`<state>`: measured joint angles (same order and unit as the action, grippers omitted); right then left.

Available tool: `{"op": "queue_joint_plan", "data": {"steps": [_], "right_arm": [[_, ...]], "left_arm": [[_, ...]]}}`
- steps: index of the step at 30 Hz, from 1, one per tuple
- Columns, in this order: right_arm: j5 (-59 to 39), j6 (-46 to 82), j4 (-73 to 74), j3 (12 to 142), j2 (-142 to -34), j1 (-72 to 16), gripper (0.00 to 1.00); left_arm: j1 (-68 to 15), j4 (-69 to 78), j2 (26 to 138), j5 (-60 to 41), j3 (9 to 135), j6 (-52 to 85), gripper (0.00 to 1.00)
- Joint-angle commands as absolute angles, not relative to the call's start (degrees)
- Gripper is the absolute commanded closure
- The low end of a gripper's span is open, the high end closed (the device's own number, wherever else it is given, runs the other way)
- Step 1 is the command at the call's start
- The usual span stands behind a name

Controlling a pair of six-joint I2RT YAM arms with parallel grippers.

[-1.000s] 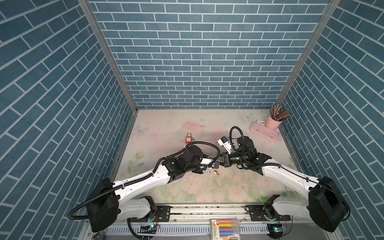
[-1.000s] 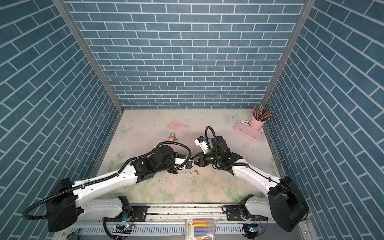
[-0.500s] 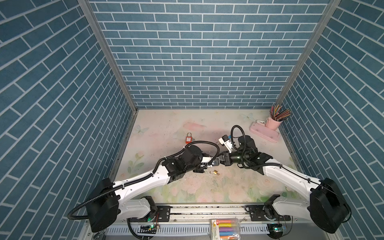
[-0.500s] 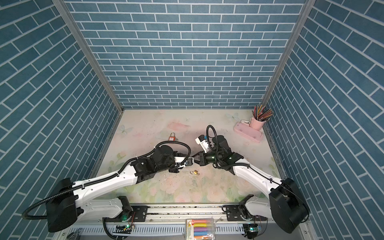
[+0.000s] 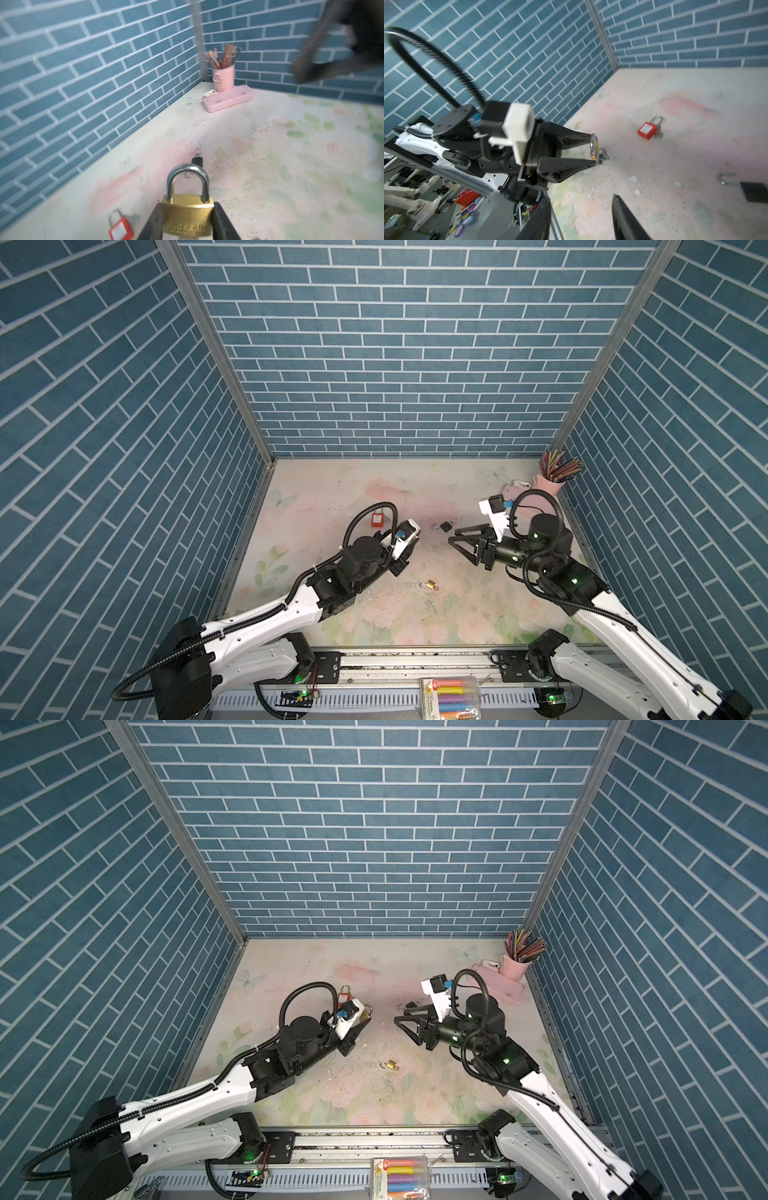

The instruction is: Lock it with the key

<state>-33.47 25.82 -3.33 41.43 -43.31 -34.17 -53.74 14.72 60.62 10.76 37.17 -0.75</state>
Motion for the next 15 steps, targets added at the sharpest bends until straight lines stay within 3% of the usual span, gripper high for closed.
{"op": "queue_joint_plan", "data": {"steps": [1, 5, 9, 15], "right_arm": [[-28.9, 23.4, 1.9, 35.8, -41.5, -34.4, 0.52], [-27.1, 25.1, 7.1, 32.2, -43.2, -36.6, 0.55], [-23.2, 25.3, 11.9, 30.8, -47.4, -41.4, 0.59], [-21.2, 26.4, 19.6, 31.1, -56.4, -46.7, 0.65]], "left_arm": [[-53.2, 11.9, 59.7, 22.5, 39.9, 31.8, 1.00], [-51.5, 5.1, 59.2, 23.3, 38.8, 61.2, 1.00], [-48.4, 4.9, 58.0, 15.6, 33.7, 84.4, 1.00], [-44.4, 0.1, 60.3, 2.2, 34.5, 91.4, 1.00]]}}
